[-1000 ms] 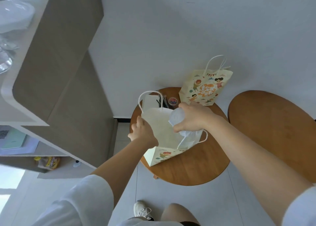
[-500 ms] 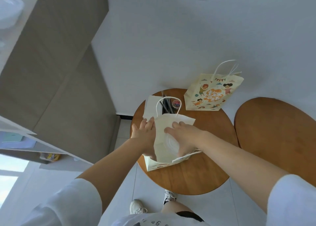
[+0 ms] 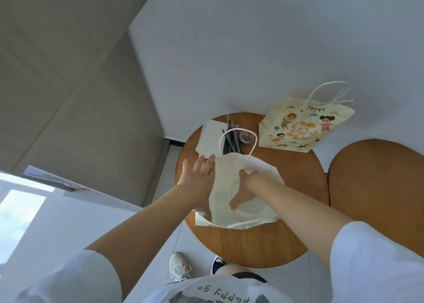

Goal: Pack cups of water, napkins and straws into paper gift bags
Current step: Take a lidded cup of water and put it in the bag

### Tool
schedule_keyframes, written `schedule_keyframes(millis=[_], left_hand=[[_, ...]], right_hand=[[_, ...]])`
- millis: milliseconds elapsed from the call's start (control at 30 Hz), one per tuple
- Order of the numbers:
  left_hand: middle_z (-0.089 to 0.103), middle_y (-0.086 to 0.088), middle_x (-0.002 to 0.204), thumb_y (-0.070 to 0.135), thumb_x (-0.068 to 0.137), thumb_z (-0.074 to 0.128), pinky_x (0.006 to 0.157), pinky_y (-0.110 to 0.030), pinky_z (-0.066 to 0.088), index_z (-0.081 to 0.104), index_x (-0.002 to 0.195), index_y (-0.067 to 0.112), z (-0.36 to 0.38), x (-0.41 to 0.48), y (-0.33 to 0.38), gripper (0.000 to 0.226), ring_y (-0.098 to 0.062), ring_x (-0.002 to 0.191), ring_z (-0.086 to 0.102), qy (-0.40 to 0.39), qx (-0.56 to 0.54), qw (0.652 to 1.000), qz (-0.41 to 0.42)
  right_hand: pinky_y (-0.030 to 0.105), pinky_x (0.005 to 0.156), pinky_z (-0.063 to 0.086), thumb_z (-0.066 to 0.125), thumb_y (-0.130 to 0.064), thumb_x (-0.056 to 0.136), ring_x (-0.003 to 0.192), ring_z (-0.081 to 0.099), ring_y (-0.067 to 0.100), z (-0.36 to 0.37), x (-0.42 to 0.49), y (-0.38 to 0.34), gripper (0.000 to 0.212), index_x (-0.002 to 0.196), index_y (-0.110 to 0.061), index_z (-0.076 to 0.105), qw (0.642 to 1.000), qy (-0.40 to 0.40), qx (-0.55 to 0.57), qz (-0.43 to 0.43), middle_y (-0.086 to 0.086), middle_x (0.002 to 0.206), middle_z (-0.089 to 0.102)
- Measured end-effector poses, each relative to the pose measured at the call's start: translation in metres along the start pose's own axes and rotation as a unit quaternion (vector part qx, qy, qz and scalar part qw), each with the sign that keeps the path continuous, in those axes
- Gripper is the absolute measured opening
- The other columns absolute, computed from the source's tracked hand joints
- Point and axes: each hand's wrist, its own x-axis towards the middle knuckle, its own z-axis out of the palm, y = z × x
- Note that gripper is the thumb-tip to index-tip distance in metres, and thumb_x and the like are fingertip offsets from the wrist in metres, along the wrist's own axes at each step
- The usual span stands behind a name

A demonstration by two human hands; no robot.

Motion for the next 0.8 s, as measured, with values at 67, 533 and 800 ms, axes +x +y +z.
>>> schedule_keyframes(millis=[67,533,800], left_hand=[[-0.02,-0.009,0.156,0.075,0.06,0.069,0.112,-0.062,0.007,-0.013,0.15,0.017,-0.001,0.002,0.001,0.135,-0.033,0.144,-0.014,-0.002,-0.002,1.0,-0.003],[-0.019,-0.005,0.156,0.075,0.059,0.068,0.112,-0.062,0.006,-0.015,0.149,0.023,-0.002,0.006,0.006,0.133,-0.03,0.145,-0.012,-0.006,-0.031,0.999,-0.027],[0.022,0.002,0.155,0.059,0.08,0.06,0.117,-0.036,0.019,0.028,0.147,0.014,-0.014,0.006,-0.002,0.087,-0.016,0.142,0.019,0.081,-0.189,0.978,-0.033]], right_hand=[[0.037,0.087,0.045,0.076,-0.057,0.062,0.121,0.043,0.028,0.018,0.015,0.002,0.123,0.148,-0.019,-0.001,0.999,0.029,0.032,-0.003,0.009,0.136,0.037],[0.062,0.104,0.026,0.07,-0.06,0.068,0.13,0.034,0.037,0.059,0.048,-0.004,0.109,0.143,-0.018,0.002,0.994,0.099,0.041,-0.006,0.016,0.137,0.03],[0.039,0.093,0.04,0.054,-0.061,0.082,0.118,0.048,0.029,0.035,0.016,0.002,0.078,0.137,-0.012,0.031,0.984,0.135,0.066,-0.094,0.01,0.131,0.047]])
